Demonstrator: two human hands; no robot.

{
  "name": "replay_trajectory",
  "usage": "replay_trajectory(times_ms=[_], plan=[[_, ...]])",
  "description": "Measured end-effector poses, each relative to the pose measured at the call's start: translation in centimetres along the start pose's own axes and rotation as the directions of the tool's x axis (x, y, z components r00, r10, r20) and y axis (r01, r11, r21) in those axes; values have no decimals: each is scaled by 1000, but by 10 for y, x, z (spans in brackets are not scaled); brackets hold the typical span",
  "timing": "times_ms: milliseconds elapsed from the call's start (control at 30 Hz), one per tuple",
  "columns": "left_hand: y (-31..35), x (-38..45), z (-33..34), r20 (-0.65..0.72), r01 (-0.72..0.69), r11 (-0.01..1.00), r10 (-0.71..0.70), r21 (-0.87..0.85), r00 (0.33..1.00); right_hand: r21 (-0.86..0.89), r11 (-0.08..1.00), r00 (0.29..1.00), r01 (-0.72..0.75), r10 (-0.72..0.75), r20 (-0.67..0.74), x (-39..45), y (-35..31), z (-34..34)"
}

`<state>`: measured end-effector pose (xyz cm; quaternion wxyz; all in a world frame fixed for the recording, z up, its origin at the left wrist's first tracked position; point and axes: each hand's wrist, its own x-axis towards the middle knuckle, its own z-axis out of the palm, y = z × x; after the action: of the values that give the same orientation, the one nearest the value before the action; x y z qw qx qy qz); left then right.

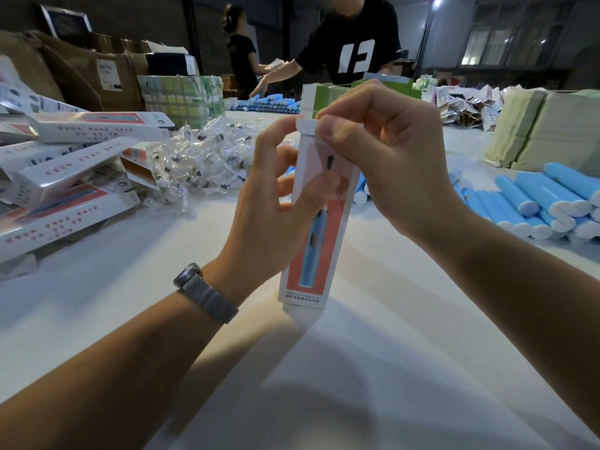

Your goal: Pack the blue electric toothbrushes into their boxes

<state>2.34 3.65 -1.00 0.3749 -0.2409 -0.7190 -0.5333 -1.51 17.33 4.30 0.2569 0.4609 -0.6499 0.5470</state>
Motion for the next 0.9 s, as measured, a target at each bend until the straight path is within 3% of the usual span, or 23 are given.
replay_trajectory(times_ms=[333,567,900], plan=[[-2,-1,1,23,-93,996,93,4,995,123,991,998,-60,56,35,6,0,-7],[-8,-1,-1,59,-186,983,184,15,981,248,950,978,-192,165,124,12,-3,-16],[-12,0,-2,-5,-167,986,167,18,986,64,998,992,-6,-3,126,-2,6,-5]])
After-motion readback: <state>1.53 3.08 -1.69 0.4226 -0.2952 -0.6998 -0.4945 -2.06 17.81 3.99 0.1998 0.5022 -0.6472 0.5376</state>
